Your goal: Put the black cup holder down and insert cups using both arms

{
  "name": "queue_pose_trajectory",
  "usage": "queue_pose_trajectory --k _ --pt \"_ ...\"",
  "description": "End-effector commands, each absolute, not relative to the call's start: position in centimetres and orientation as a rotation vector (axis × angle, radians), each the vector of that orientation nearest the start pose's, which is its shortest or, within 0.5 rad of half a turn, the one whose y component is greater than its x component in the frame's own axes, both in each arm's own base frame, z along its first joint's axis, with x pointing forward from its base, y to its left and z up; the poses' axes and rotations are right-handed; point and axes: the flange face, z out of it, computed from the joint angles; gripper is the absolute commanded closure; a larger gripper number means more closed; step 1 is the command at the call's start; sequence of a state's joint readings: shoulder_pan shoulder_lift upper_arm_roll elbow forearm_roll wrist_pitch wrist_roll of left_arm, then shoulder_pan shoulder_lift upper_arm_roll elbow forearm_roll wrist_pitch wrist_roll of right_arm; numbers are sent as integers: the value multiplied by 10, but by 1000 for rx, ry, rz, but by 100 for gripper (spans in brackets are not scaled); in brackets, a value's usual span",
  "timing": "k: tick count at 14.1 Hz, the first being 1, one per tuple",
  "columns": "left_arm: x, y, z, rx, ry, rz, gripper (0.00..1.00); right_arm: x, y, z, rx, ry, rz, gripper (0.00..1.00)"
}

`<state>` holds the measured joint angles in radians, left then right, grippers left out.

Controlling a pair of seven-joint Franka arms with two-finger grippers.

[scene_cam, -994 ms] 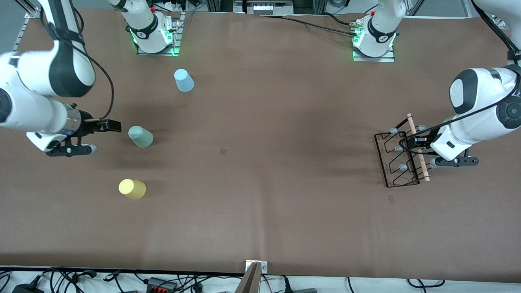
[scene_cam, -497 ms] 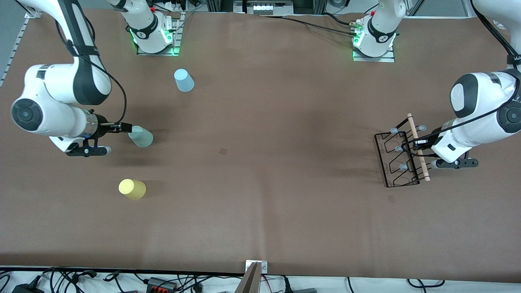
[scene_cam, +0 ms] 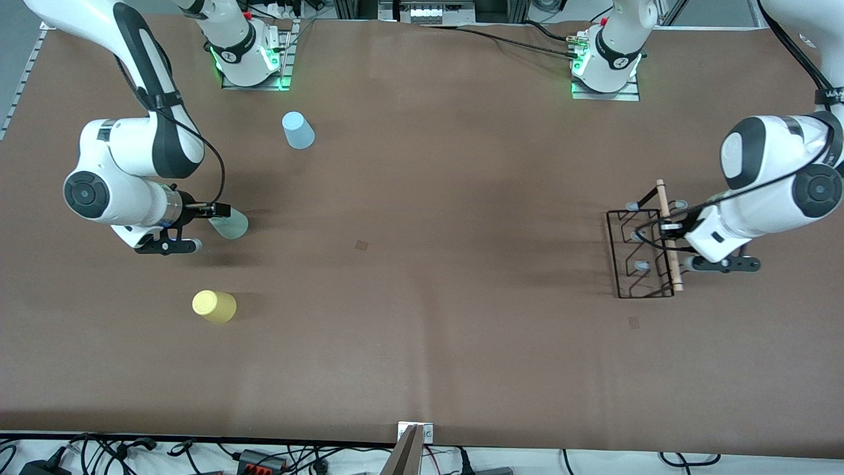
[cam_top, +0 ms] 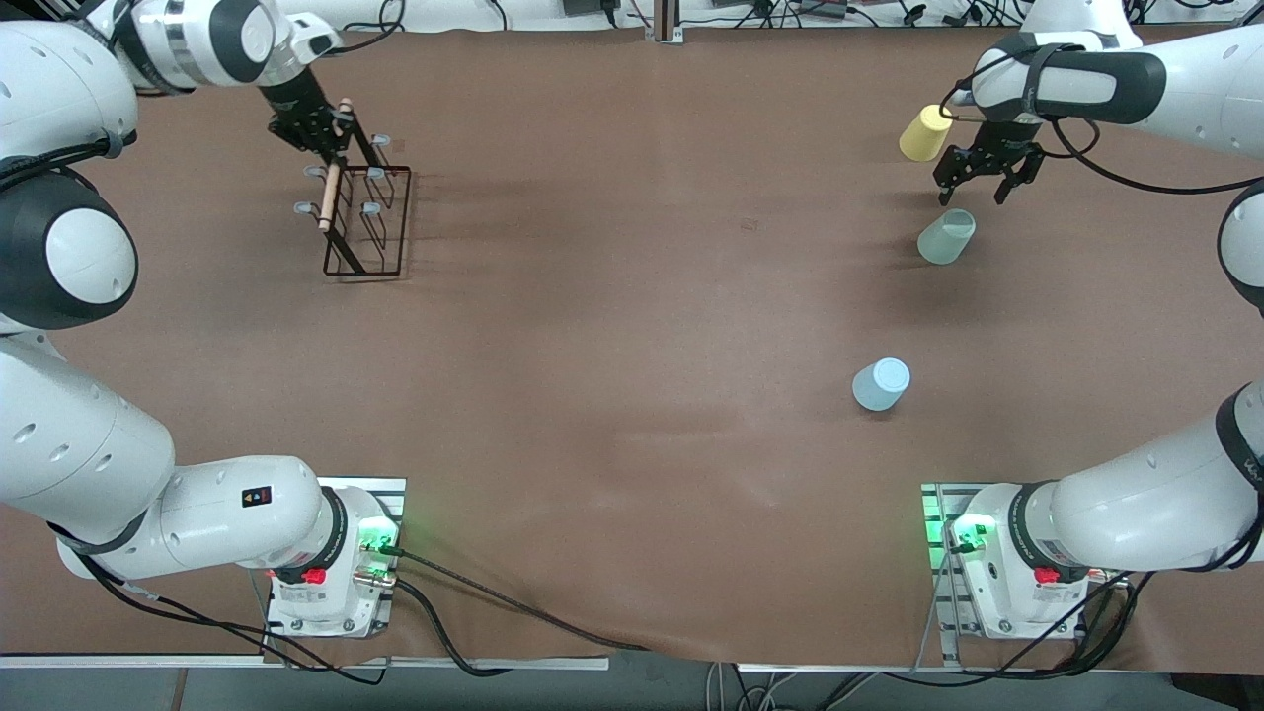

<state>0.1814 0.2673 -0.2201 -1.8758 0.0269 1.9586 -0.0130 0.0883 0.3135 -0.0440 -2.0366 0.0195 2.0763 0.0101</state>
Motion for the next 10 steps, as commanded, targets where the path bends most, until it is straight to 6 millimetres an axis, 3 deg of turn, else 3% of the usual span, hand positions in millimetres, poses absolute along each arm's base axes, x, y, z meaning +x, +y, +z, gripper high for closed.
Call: queue_pose_trajectory --k 1,7,10 --pt "600 -89 423 -3162 101 284 99 561 30 256 -3125 35 404 0" --pt "572 -294 489 -3208 196 189 99 554 34 227 -3122 29 481 0" --pt "556 -365 485 -3234 162 216 99 553 32 223 -3120 32 491 0"
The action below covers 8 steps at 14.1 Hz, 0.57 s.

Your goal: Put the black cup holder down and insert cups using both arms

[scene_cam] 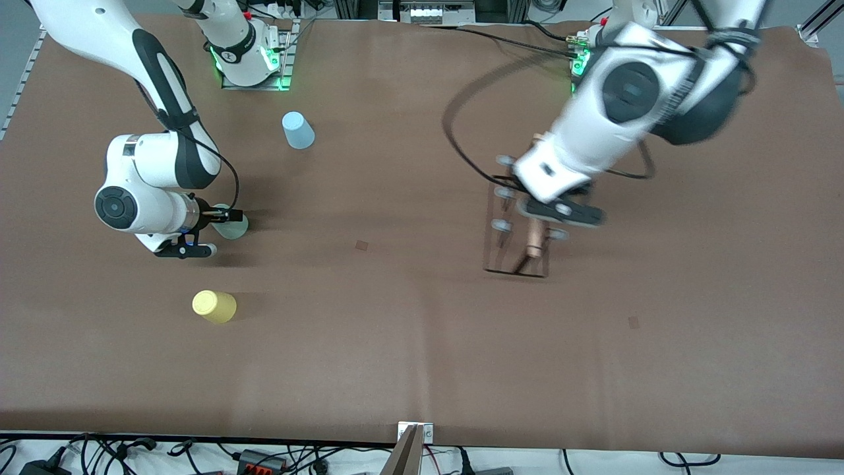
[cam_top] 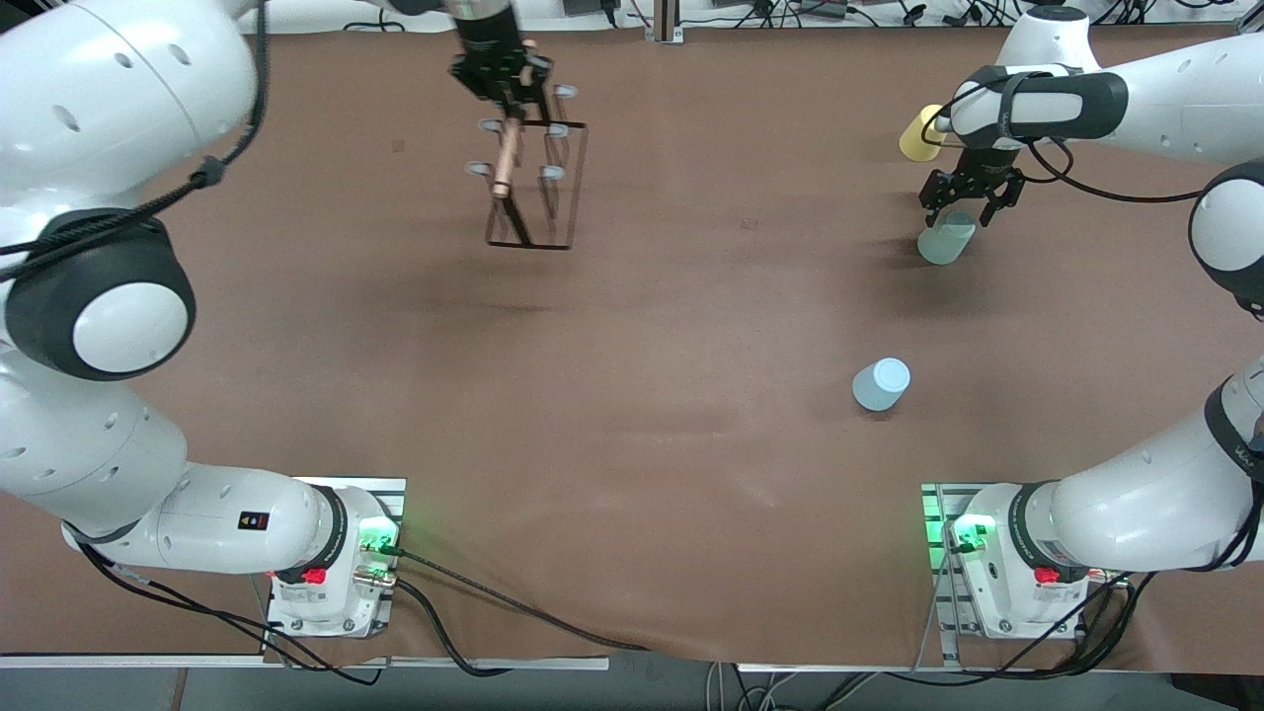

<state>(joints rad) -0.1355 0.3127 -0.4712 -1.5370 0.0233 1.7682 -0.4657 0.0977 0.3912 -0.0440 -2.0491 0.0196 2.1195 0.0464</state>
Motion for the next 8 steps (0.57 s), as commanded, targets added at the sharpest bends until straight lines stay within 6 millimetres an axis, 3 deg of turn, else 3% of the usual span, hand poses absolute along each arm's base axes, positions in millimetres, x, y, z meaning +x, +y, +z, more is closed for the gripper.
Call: queue_pose_trajectory --k 1,3,6,8 --pt "546 -391 475 -3235 135 245 99 553 32 222 -3120 32 495 0" --pt "535 -430 471 -3253 72 262 99 552 33 219 -3119 32 507 3" --pt "528 -471 459 -3270 -16 296 99 554 32 220 -3119 36 505 47" --pt "523 -490 450 -3288 -82 278 99 558 32 226 -3121 41 493 67"
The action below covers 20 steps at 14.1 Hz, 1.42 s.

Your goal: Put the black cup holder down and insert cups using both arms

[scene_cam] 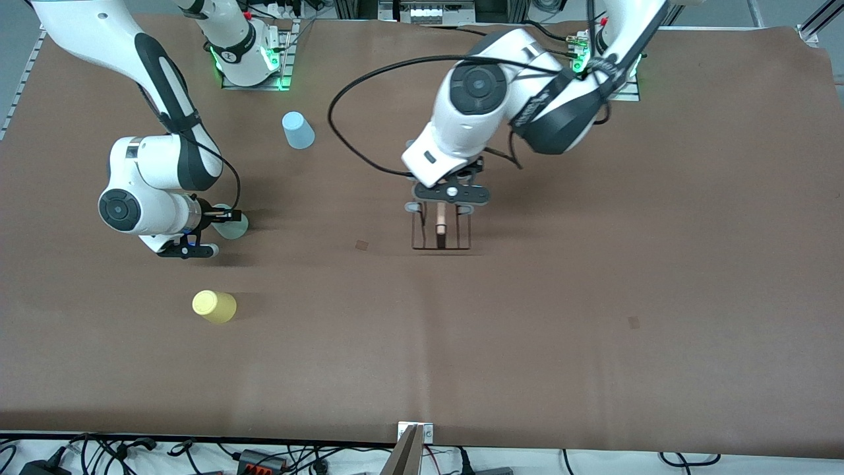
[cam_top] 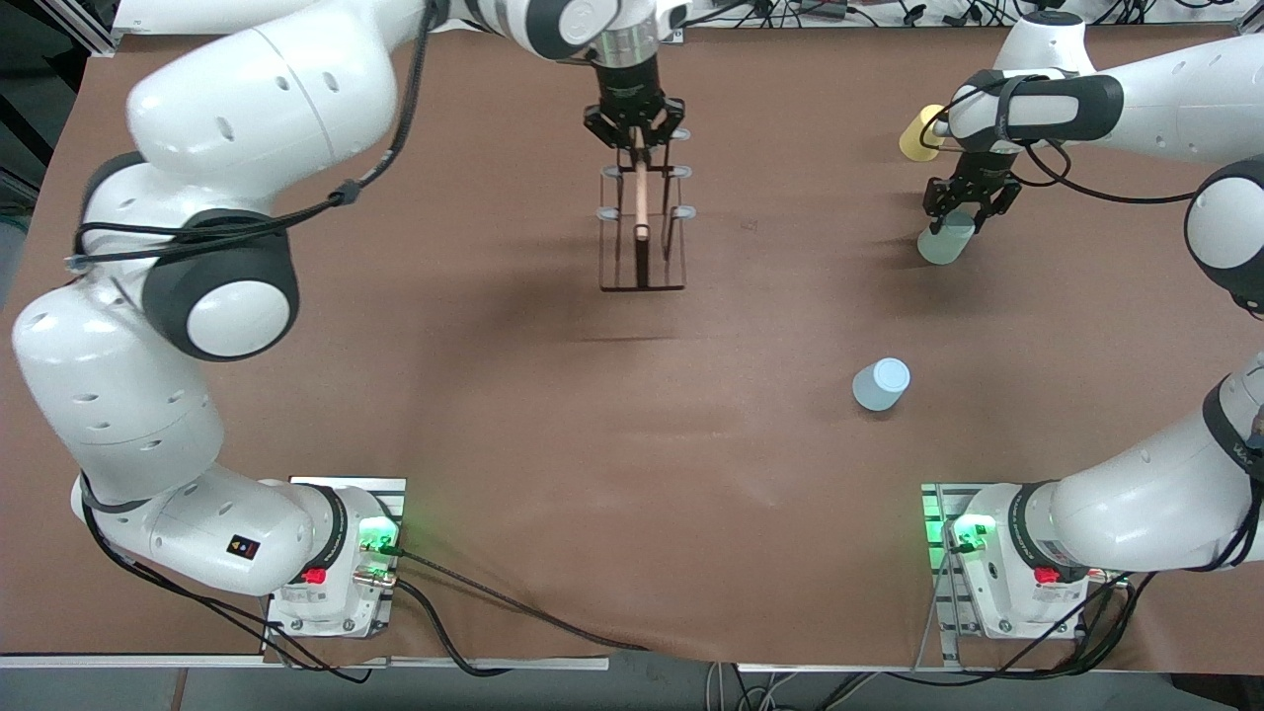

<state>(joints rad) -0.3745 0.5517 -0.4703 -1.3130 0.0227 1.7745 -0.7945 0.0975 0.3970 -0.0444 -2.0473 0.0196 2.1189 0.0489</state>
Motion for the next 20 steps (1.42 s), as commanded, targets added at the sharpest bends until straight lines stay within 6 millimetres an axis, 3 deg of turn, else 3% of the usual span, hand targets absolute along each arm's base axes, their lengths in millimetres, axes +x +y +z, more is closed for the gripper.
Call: queue_pose_trajectory --k 1,2,6,8,13,16,20 --pt "526 -494 443 -3302 -136 268 99 563 32 233 -3122 36 476 73" --pt "523 -501 437 -3305 -148 273 99 570 32 244 -3121 30 469 77" --pt "510 -525 414 -3303 -172 279 99 604 36 307 -3115 24 500 78" --pt "500 -538 407 -3311 -145 275 99 615 38 326 -3117 18 474 78" --pt "478 -560 391 -3266 -38 206 99 623 51 344 -3087 7 427 78" --pt "477 -561 382 -3250 -25 205 99 624 59 353 -3086 -2 446 78" --pt "478 -560 374 -3230 -9 185 99 624 59 348 -3084 4 458 78"
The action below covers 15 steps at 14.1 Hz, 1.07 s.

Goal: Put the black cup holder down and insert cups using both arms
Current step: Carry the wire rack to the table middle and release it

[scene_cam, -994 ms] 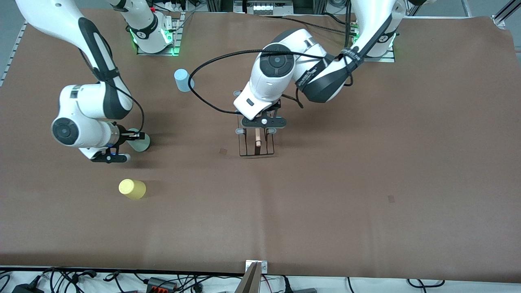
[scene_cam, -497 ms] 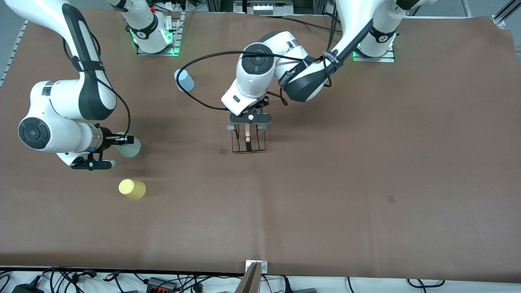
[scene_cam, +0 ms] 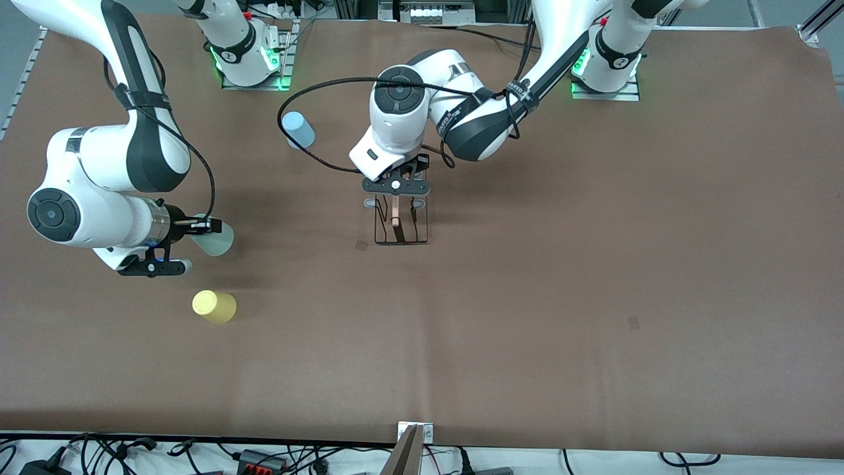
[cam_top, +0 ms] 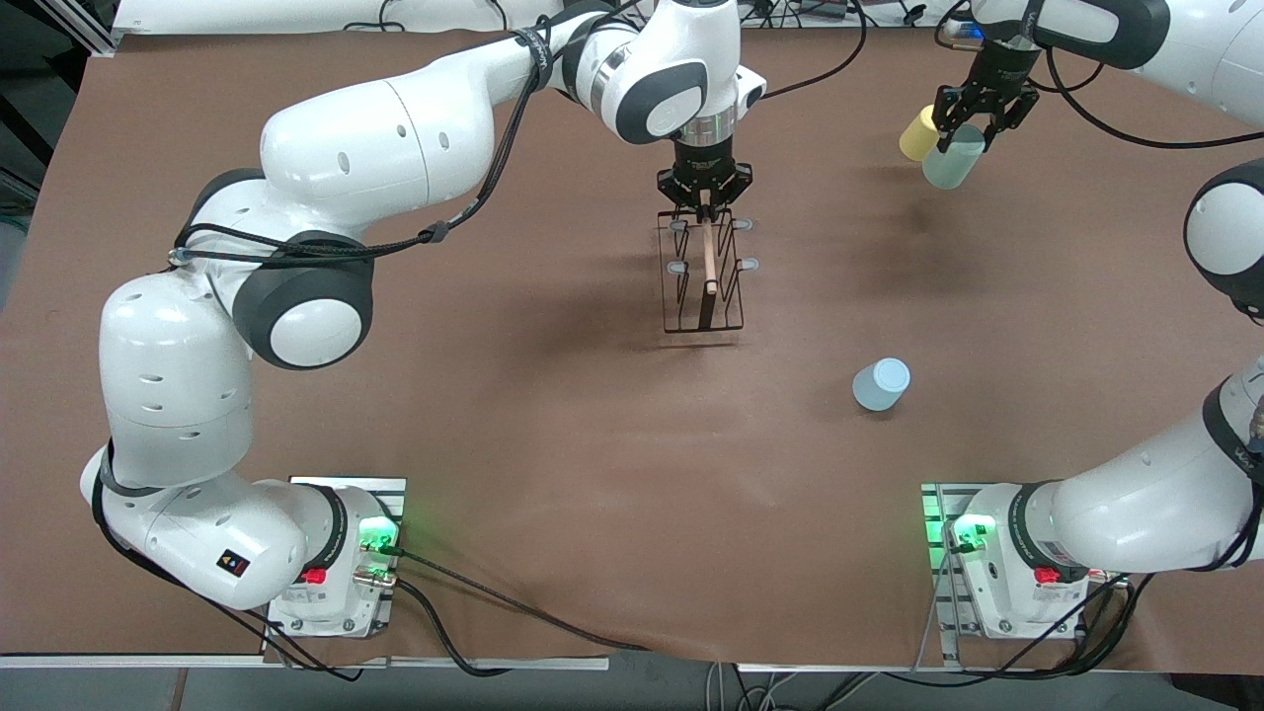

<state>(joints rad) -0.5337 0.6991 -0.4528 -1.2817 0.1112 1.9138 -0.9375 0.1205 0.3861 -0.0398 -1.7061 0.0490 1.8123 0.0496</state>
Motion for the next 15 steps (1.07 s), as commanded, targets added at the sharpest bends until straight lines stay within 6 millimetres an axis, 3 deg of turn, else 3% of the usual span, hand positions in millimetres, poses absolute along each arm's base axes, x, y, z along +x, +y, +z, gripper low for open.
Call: queue_pose_trajectory --k 1,4,7,10,11,12,14,15 --pt "480 -558 372 -3226 -11 180 97 624 59 347 -3084 4 461 78" --pt "485 -553 372 -3224 -31 187 93 624 58 338 -3082 7 484 78" --pt "485 -552 370 -3215 -31 193 67 623 59 331 -3081 5 501 78" --pt "489 -546 376 -3210 -53 194 58 623 59 327 -3080 6 513 78" --pt "497 -536 381 -3198 -82 205 58 623 59 325 -3081 5 518 78" --pt "515 -513 393 -3185 -137 199 56 623 59 326 -3081 9 515 78" --pt "532 -479 431 -3168 -202 174 51 624 67 335 -3083 -14 494 78" --pt "549 -446 444 -3141 -256 189 51 623 69 340 -3085 4 497 78"
